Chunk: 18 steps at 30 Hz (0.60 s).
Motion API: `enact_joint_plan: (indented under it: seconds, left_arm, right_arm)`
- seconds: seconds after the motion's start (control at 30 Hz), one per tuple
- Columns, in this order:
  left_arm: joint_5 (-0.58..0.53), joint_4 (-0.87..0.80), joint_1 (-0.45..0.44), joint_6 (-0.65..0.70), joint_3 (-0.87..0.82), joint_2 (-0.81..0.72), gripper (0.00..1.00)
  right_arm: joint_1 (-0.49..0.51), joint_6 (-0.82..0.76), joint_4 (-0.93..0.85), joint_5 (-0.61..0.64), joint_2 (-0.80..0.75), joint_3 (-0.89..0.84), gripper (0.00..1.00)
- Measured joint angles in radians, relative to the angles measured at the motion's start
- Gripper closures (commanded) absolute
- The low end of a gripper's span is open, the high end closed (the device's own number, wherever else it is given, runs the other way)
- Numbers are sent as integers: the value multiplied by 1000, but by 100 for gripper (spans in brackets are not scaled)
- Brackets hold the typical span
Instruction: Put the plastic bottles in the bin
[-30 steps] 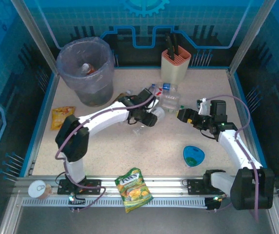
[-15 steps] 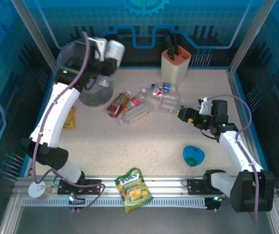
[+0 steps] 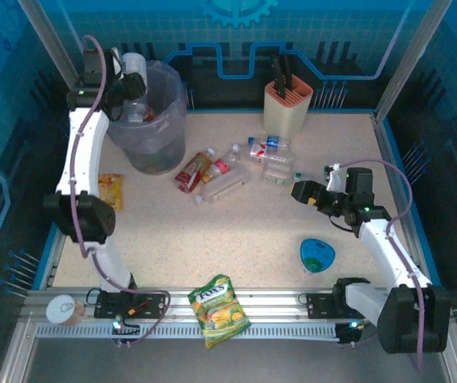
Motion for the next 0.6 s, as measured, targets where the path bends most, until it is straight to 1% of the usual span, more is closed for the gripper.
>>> enact_joint_plan:
  seconds: [0.1, 0.2, 0.33, 0.43, 0.6]
  left_arm:
    - [20, -84, 0, 18, 222, 149, 55]
    - [27, -161, 3, 45, 360, 246, 55]
    - [22, -238, 5, 91, 371, 277, 54]
    - [14, -273, 7, 133, 350, 279, 51]
    - [10, -294, 12, 191, 276, 279, 40]
  right_arm:
    - [0, -5, -12, 5, -12, 0, 4]
    - [-1, -9, -26, 7, -18, 0, 4]
    - [-1, -13, -37, 8, -21, 0, 4]
    - [-1, -13, -39, 10, -21, 0, 4]
    - [-1, -13, -39, 10, -21, 0, 5]
